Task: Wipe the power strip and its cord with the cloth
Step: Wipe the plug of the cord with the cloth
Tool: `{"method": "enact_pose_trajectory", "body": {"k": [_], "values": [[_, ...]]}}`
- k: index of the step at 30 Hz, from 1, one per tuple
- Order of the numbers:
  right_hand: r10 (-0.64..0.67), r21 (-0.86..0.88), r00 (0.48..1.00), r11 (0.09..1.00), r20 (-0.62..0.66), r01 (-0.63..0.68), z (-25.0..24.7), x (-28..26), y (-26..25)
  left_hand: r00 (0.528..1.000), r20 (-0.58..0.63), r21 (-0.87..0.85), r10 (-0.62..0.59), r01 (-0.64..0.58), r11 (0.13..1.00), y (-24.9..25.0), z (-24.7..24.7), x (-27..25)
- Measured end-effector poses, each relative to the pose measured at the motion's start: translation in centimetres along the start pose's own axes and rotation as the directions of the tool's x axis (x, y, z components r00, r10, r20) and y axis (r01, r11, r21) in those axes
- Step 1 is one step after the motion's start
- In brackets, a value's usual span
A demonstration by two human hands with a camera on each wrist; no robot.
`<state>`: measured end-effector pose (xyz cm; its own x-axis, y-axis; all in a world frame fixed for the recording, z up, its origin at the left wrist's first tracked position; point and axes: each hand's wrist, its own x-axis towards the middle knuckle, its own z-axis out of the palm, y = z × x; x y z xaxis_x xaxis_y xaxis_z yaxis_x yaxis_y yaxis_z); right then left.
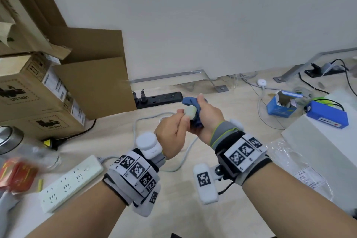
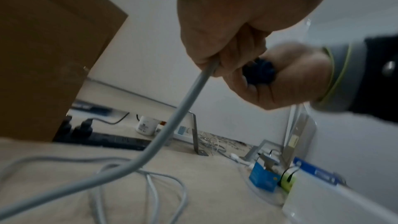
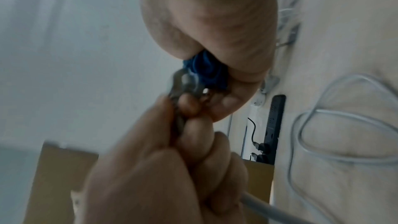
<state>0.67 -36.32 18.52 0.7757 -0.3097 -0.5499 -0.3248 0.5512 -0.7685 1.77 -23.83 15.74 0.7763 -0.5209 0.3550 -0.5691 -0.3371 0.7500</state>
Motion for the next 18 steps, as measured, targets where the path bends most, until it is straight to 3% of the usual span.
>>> {"method": "enact_pose_trajectory", "body": {"k": [3, 5, 7, 9, 12, 13, 15, 16, 18], "values": [[0.012, 0.186, 0.999, 0.982, 0.044, -0.02, -1.0, 0.4, -0.4, 0.97, 0.065, -0.269, -0.235, 0.244, 0.932, 0.9, -0.4, 0.5], [-0.043, 0.192, 0.997, 0.981, 0.066, 0.029, -1.0, 0.4, -0.2, 0.901, 0.131, -0.431, -0.414, 0.428, 0.794, 1.3, -0.5, 0.8], [-0.16, 0.147, 0.979, 0.979, 0.125, 0.141, -0.5, -0.2, 0.3, 0.831, 0.201, -0.532, -0.519, 0.537, 0.654, 1.6, -0.5, 1.0], [-0.327, -0.064, 0.928, 0.937, 0.178, 0.342, -0.5, -0.7, 1.0, 0.784, 0.267, -0.575, -0.56, 0.596, 0.56, 1.9, -0.5, 1.2], [-0.532, -0.475, 0.812, 0.665, 0.241, 0.577, -0.4, -1.2, 2.1, 0.744, 0.338, -0.615, -0.577, 0.639, 0.463, 2.2, -0.9, 1.2], [-0.578, -0.532, 0.783, 0.599, 0.231, 0.599, -0.4, -1.0, 2.3, 0.743, 0.349, -0.619, -0.571, 0.64, 0.455, 2.3, -0.9, 1.1], [-0.633, -0.566, 0.751, 0.555, 0.189, 0.61, -0.4, -0.9, 2.3, 0.756, 0.346, -0.607, -0.556, 0.632, 0.481, 2.7, -0.5, 0.9], [-0.637, -0.566, 0.752, 0.562, 0.17, 0.603, -0.2, -0.7, 2.2, 0.77, 0.331, -0.595, -0.545, 0.619, 0.513, 2.8, -0.4, 0.8], [-0.582, -0.526, 0.807, 0.659, 0.096, 0.538, 0.2, -0.4, 1.7, 0.817, 0.285, -0.538, -0.501, 0.569, 0.622, 3.1, 0.1, 0.6]]}}
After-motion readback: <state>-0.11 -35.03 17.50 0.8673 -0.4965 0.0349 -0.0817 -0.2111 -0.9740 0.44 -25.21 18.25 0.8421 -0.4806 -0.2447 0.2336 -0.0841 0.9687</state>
